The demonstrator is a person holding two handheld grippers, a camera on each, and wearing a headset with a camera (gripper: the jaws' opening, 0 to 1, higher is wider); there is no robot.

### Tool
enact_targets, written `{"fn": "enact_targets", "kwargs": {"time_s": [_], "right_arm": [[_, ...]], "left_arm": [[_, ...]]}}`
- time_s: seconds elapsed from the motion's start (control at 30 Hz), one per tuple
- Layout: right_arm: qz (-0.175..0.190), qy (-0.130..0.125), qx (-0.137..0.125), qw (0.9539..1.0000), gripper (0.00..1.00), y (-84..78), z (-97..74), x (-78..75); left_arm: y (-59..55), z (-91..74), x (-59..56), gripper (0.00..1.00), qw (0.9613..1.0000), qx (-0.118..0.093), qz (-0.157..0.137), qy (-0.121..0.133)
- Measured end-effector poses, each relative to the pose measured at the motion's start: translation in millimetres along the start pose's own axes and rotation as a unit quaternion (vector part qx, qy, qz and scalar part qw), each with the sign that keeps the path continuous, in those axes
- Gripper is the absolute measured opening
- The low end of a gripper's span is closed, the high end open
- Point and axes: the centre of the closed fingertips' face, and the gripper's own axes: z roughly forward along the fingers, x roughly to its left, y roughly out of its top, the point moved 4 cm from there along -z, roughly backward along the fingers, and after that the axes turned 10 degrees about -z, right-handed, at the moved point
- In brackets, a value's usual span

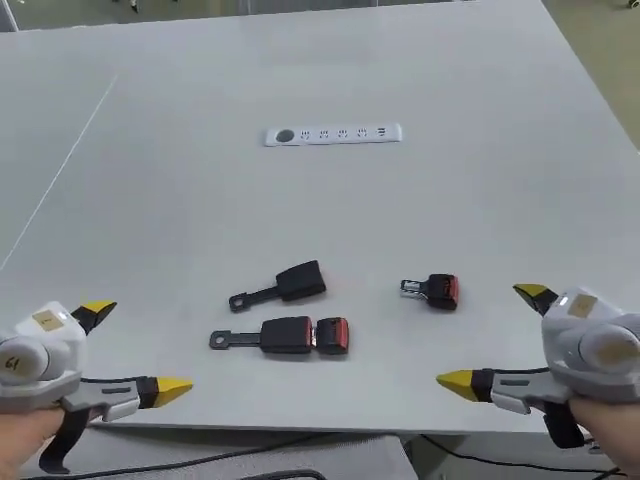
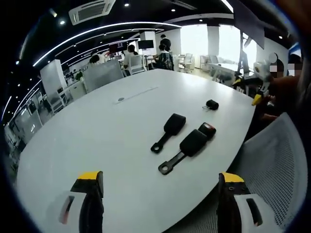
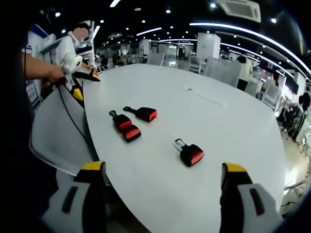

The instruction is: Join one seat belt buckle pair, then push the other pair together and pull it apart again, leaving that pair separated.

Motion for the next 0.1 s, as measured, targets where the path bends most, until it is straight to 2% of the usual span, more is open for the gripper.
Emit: {"fn": "enact_targets", "kwargs": {"time_s": [0.1], "right_arm": [[0.007,-0.002,0.004,1.0000,1.00,-4.8,-0.1,-1.7]], "left_arm": [[0.8,-2.5,-2.1,1.00,1.0000,0.001,0.005,0.000]]}}
